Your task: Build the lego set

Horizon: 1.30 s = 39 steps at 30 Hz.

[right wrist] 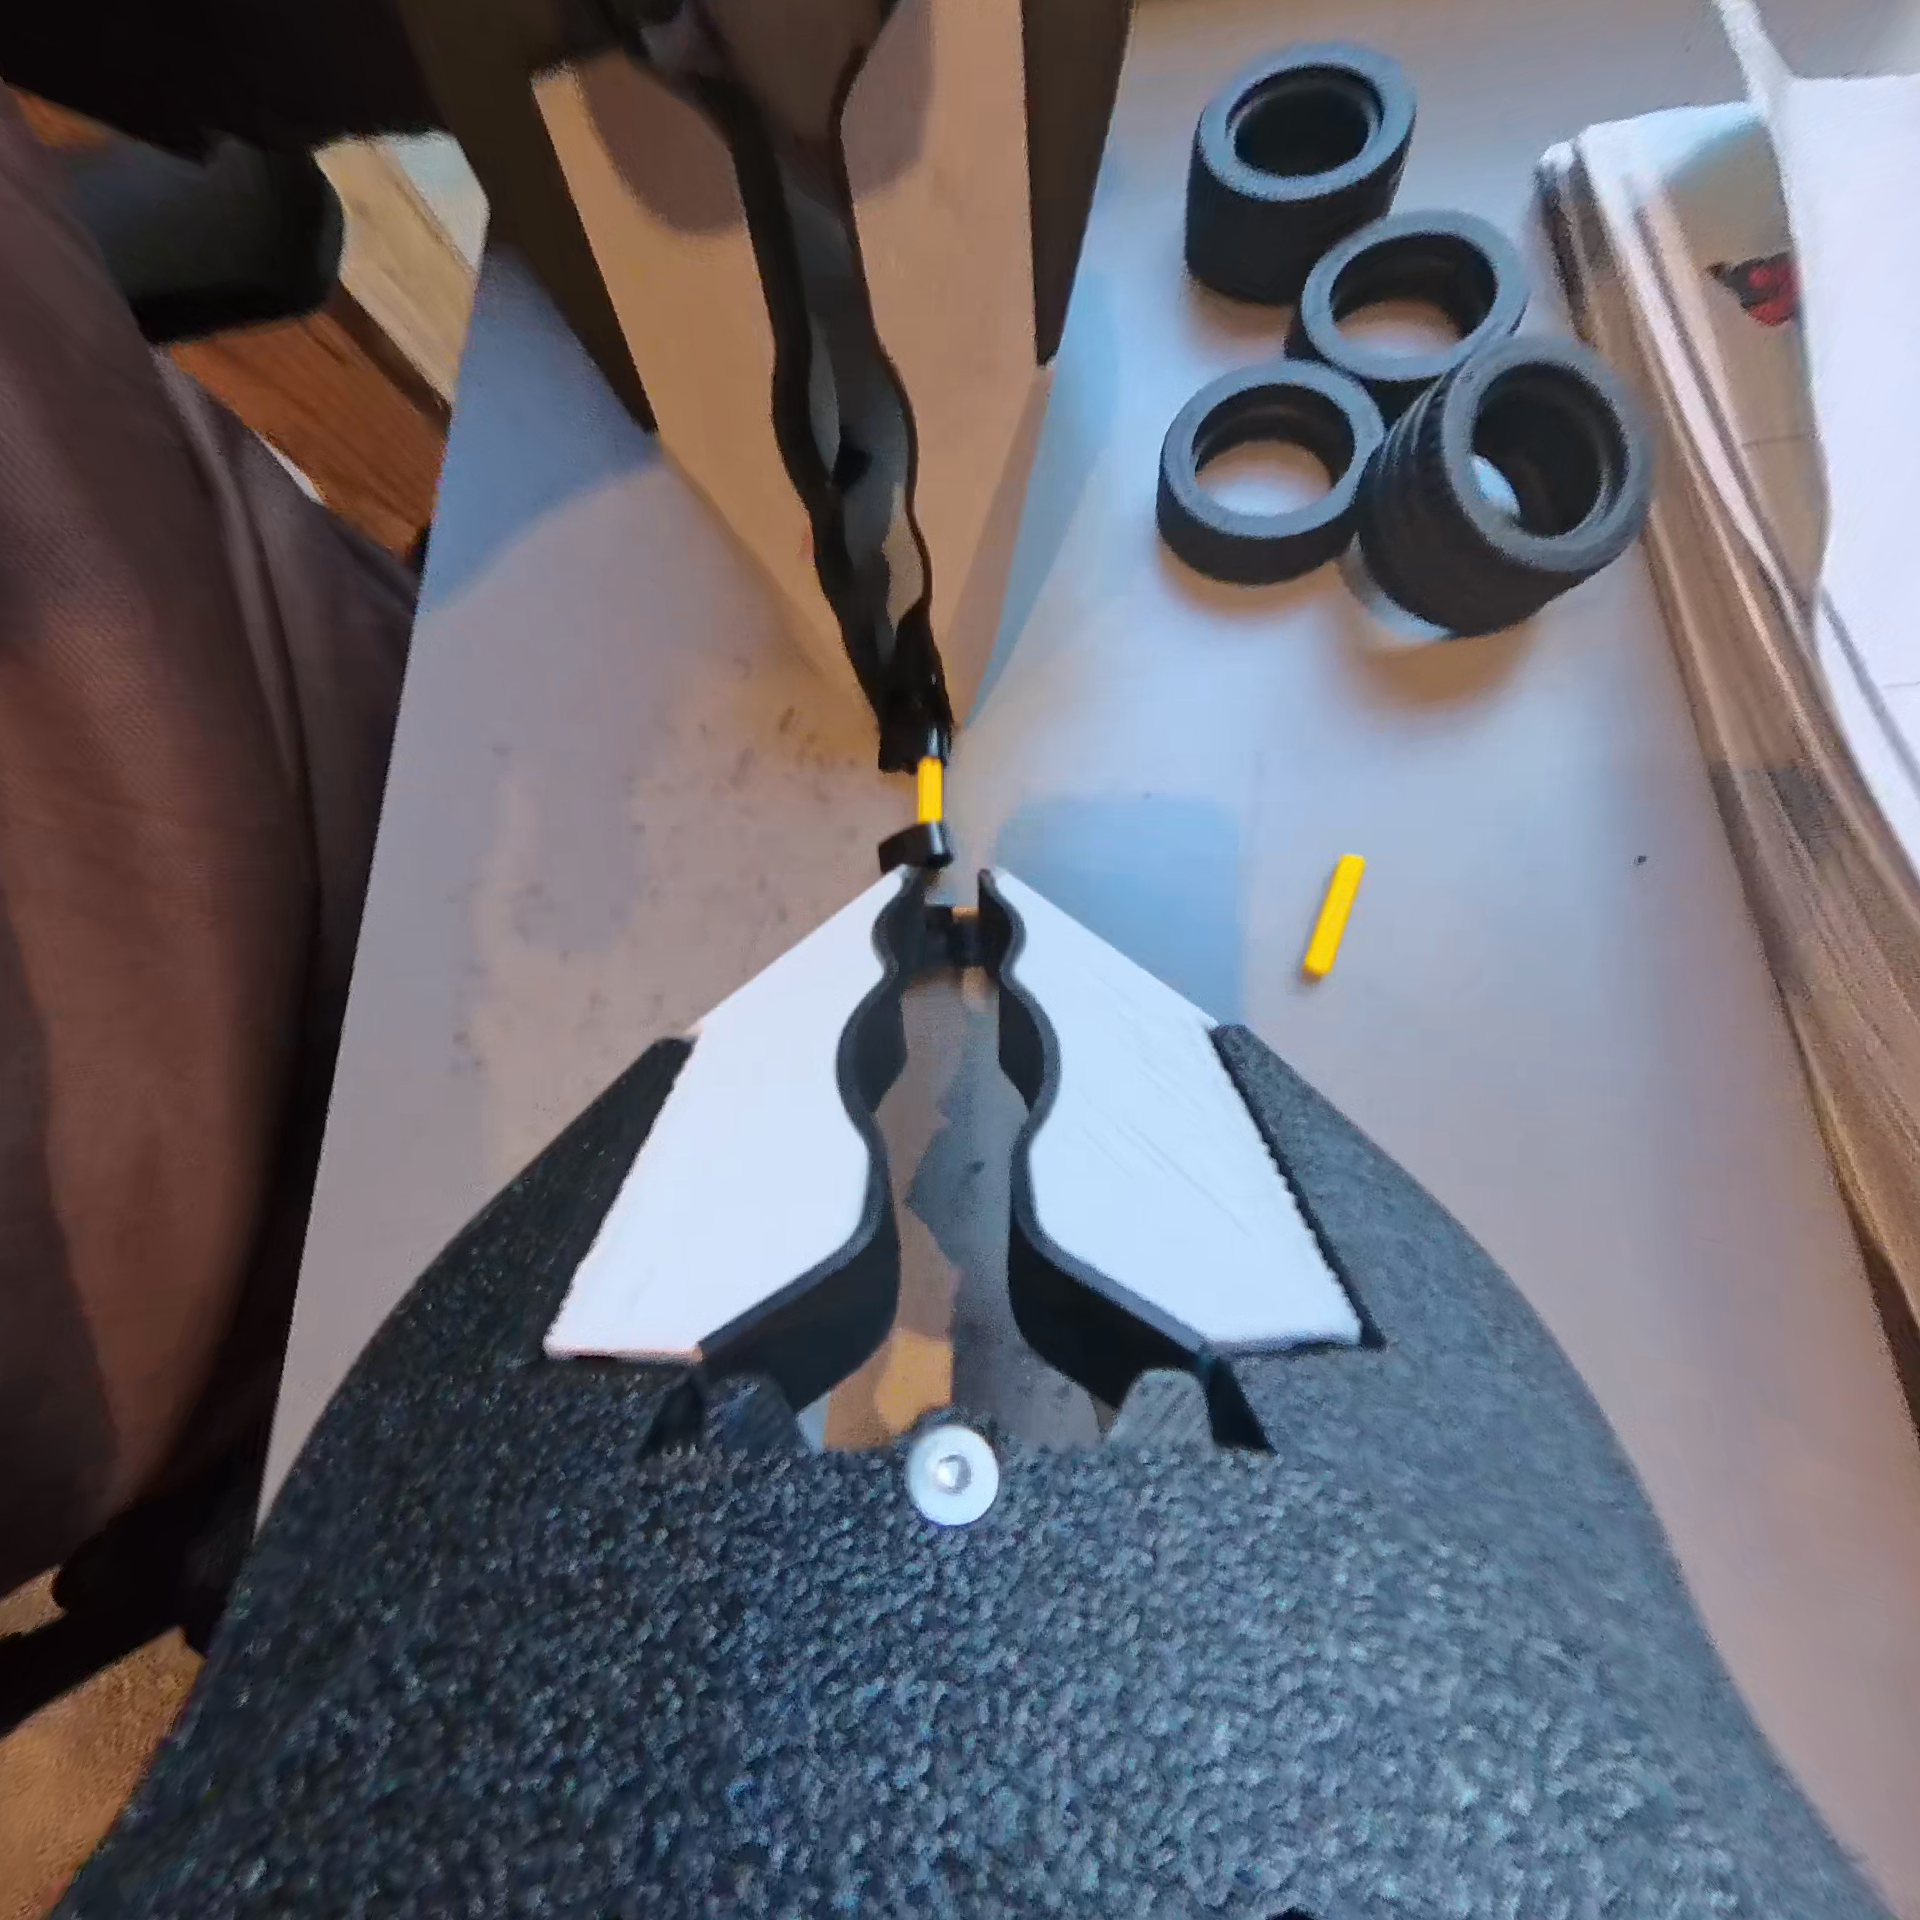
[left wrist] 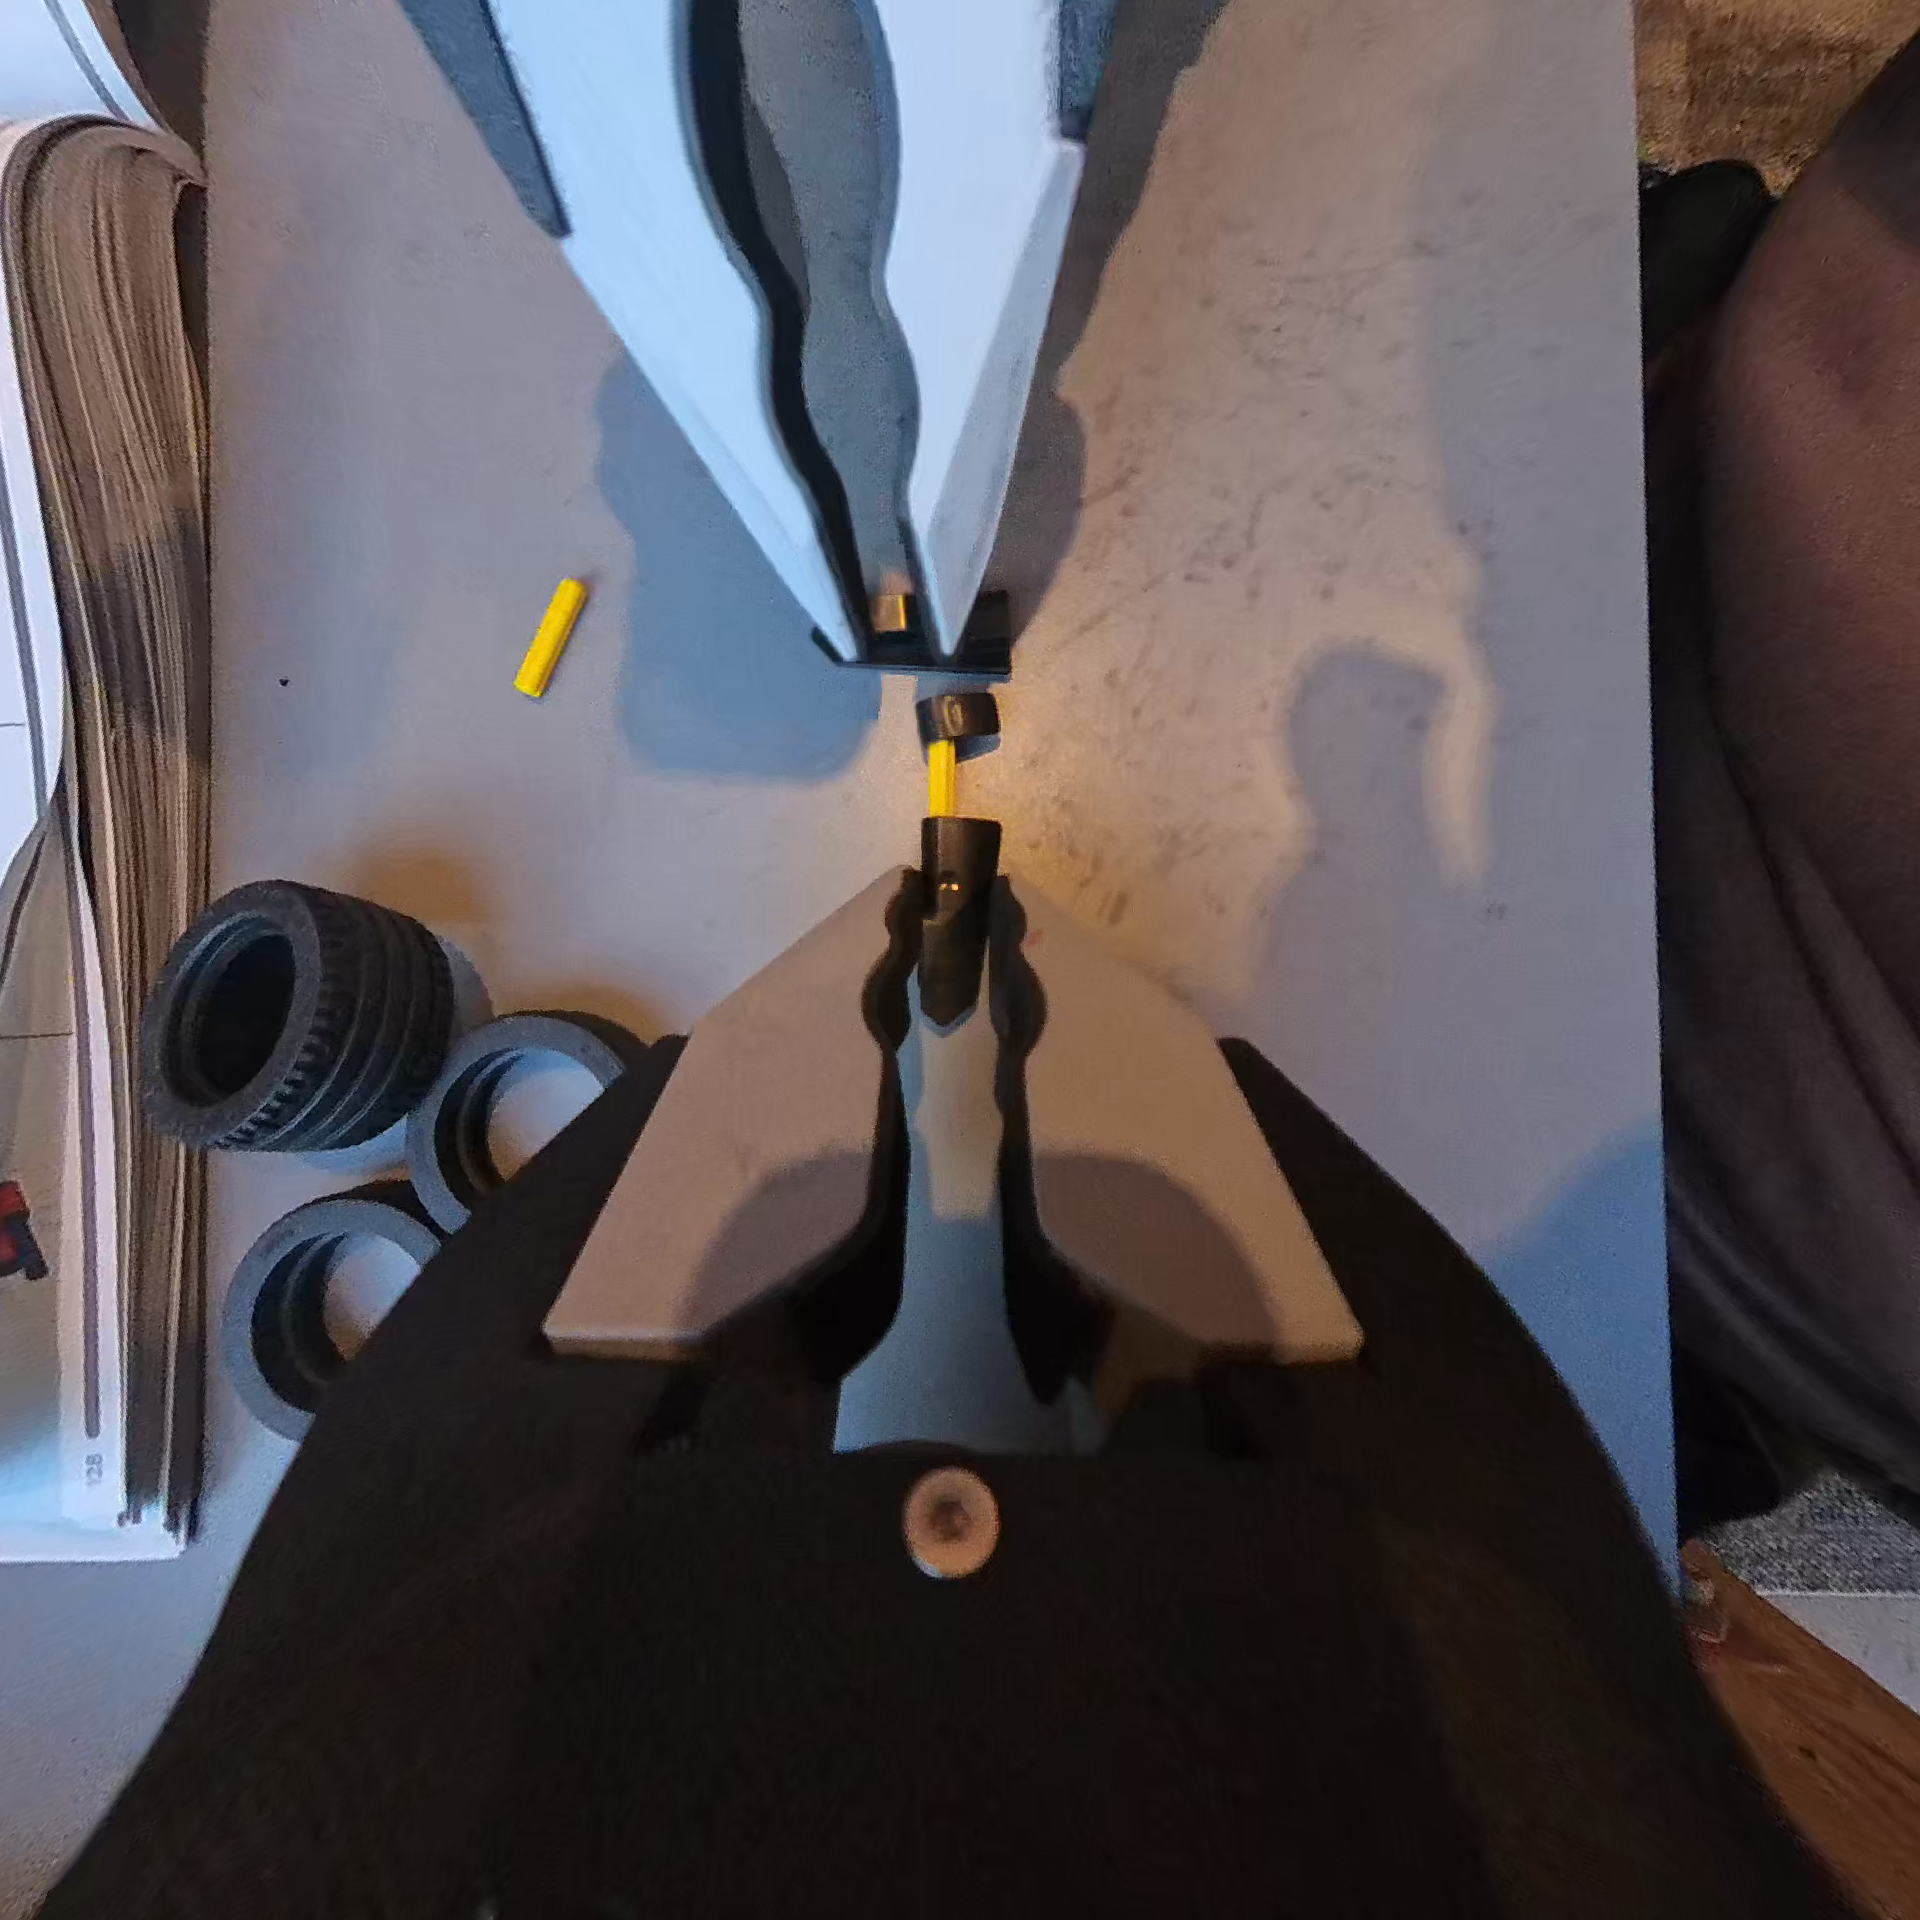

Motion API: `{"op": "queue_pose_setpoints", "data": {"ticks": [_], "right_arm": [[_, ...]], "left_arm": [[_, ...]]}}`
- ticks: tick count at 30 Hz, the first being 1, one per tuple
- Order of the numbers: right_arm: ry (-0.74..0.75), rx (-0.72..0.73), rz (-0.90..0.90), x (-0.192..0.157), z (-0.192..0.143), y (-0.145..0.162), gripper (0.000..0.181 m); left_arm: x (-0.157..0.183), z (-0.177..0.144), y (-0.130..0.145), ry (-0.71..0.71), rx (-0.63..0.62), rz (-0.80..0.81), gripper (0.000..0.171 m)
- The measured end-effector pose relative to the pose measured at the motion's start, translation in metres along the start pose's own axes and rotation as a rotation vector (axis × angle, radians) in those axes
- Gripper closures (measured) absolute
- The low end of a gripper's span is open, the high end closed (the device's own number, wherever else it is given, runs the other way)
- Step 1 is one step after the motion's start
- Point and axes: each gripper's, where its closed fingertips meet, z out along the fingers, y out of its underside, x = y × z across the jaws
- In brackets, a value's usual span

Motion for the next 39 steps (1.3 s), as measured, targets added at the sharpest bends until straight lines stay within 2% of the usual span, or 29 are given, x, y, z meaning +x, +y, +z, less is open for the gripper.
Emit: {"op": "queue_pose_setpoints", "data": {"ticks": [6,22,32,39], "right_arm": [[0.006,-0.077,-0.077,-0.006,0.010,0.005,0.179],[0.005,-0.040,-0.039,-0.006,0.012,0.002,0.181],[-0.062,-0.088,-0.130,-0.004,0.012,0.002,0.181],[0.031,-0.069,-0.113,0.000,0.008,0.004,0.181]], "left_arm": [[0.000,0.000,0.000,-0.001,0.007,-0.004,0.161],[0.000,0.000,-0.001,0.001,0.026,-0.007,0.162],[0.000,0.000,0.000,0.048,0.057,0.056,0.161],[-0.002,0.000,0.000,0.038,0.076,0.035,0.161]]}}
